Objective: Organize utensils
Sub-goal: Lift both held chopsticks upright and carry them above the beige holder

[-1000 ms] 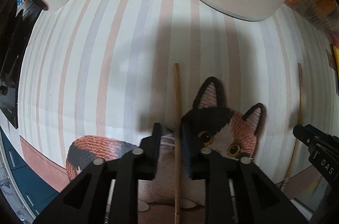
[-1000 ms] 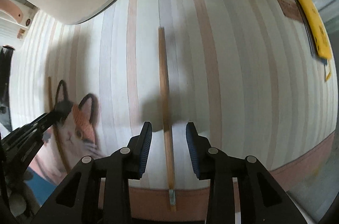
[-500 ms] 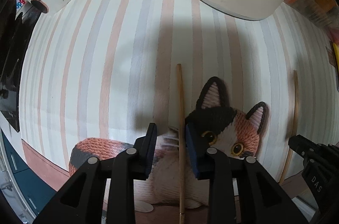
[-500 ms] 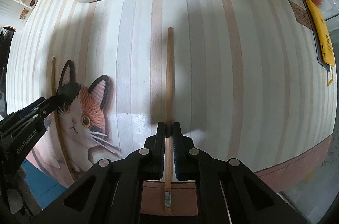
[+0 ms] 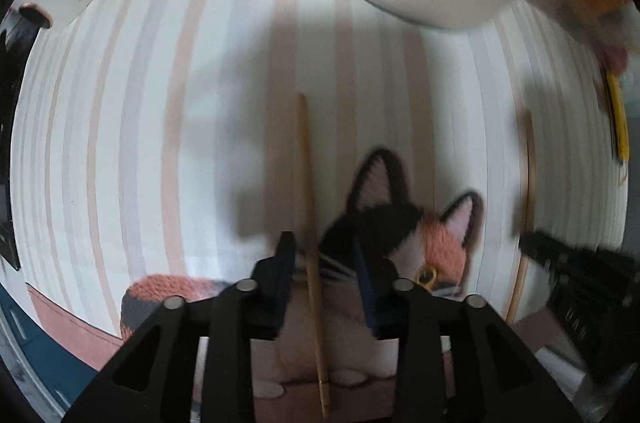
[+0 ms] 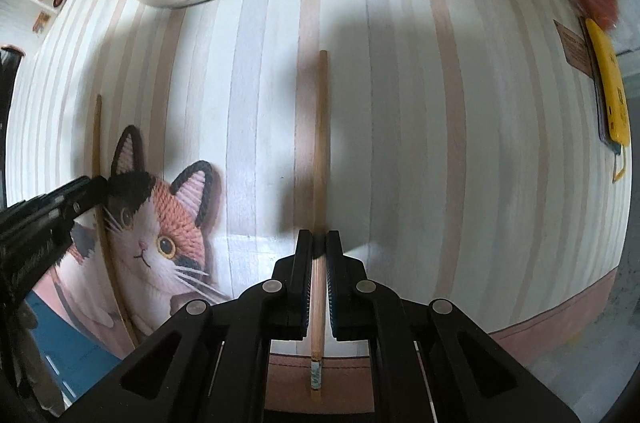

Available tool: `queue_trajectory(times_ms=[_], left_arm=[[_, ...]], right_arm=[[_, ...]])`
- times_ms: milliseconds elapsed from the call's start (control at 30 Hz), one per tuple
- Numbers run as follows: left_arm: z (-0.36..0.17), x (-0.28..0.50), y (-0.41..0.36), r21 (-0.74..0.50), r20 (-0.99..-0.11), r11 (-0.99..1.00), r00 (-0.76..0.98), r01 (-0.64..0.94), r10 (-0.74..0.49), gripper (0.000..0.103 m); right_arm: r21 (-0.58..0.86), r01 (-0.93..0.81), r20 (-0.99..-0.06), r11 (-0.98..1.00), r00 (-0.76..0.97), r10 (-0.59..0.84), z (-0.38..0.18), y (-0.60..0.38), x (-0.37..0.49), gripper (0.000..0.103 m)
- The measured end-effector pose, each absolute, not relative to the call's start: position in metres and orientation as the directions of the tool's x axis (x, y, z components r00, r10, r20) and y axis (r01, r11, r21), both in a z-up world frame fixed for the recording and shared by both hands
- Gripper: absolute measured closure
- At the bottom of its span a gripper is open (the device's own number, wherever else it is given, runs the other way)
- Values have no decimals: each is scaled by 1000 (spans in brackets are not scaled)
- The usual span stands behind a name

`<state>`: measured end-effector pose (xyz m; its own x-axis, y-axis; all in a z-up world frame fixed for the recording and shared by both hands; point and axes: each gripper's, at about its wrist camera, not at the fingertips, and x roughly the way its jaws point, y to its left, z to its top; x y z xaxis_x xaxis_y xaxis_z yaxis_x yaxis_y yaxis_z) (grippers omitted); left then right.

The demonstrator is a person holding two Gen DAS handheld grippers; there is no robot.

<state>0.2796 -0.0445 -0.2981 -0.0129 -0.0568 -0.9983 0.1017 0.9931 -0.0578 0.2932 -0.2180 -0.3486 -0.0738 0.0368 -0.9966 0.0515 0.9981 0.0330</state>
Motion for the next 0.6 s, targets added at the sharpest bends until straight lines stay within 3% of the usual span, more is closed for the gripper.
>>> queue_trajectory(times_ms=[167, 333, 600], left_arm=[[-299, 273, -49, 0, -1000, 997, 24, 79, -1, 77], [-299, 275, -44, 7, -999, 999, 53, 43, 5, 97], [-306, 277, -39, 18, -997, 1000, 74, 14, 17, 98]], right_arm=[[42, 45, -992, 998, -113, 47, -351, -213, 303, 95], [35, 25, -992, 999, -124, 38, -353, -206, 310, 96], [-17, 1, -997, 1000, -74, -17, -356, -186, 305, 96]])
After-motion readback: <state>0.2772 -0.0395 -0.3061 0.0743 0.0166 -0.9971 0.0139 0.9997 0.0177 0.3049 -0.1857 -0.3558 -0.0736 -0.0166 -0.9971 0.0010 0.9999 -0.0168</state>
